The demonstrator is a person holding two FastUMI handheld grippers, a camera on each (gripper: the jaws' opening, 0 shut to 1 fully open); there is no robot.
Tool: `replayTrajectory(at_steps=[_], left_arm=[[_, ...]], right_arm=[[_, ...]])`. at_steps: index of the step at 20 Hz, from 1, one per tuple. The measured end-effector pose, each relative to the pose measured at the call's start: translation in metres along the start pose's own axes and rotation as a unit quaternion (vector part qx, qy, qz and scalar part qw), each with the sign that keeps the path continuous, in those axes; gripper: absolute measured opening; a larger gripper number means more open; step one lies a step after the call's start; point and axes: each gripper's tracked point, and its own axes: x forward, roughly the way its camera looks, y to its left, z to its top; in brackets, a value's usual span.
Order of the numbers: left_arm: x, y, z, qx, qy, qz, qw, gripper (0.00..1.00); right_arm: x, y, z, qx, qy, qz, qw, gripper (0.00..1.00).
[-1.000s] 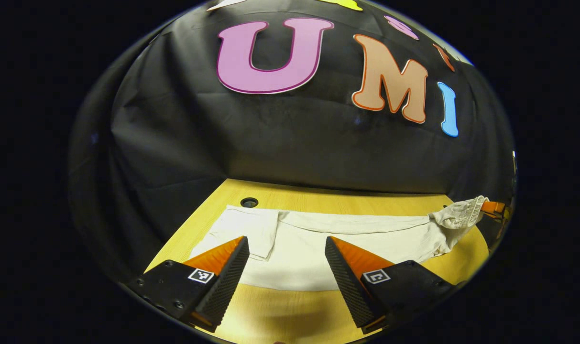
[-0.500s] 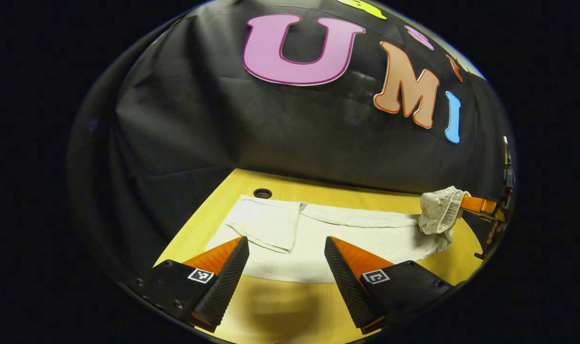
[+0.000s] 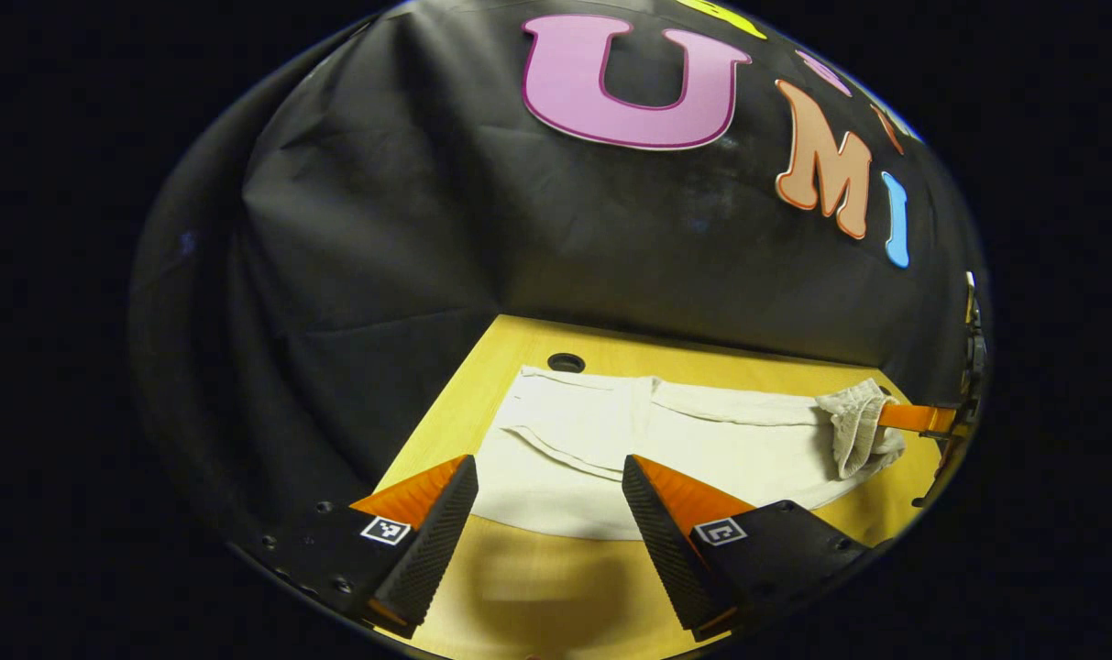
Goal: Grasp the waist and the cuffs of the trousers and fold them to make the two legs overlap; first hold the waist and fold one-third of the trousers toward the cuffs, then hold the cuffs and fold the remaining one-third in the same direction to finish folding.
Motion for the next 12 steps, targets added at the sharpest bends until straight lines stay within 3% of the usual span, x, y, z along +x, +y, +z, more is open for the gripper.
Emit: replayTrajectory(at_steps=[1,2,3,5,6,12], left_arm=[[0.006,0.005,-0.004,-0.001,0.004,0.002,1.0,0.96],[0.01,0.009,-0.008,-0.002,0.009,0.003,1.0,0.95],[0.017,0.014,-0.015,-0.001,0.016,0.006,1.0,0.95],[0.029,0.02,-0.028,0.004,0.033,0.011,0.999,0.96],[0.035,0.023,-0.033,0.008,0.04,0.011,0.999,0.96],[0.056,0.03,-0.054,0.033,0.071,0.008,0.997,0.96]], right_arm=[[0.004,0.0,-0.004,-0.002,0.005,-0.001,1.0,0.41],[0.004,0.001,-0.007,-0.006,0.007,-0.005,1.0,0.48],[0.005,-0.002,-0.009,-0.012,0.006,-0.013,1.0,0.72],[-0.003,-0.006,-0.009,-0.02,0.005,-0.022,1.0,0.83],[-0.004,-0.006,-0.008,-0.024,0.005,-0.024,0.999,0.95],[-0.024,-0.012,-0.002,-0.033,0.007,-0.04,0.999,0.96]])
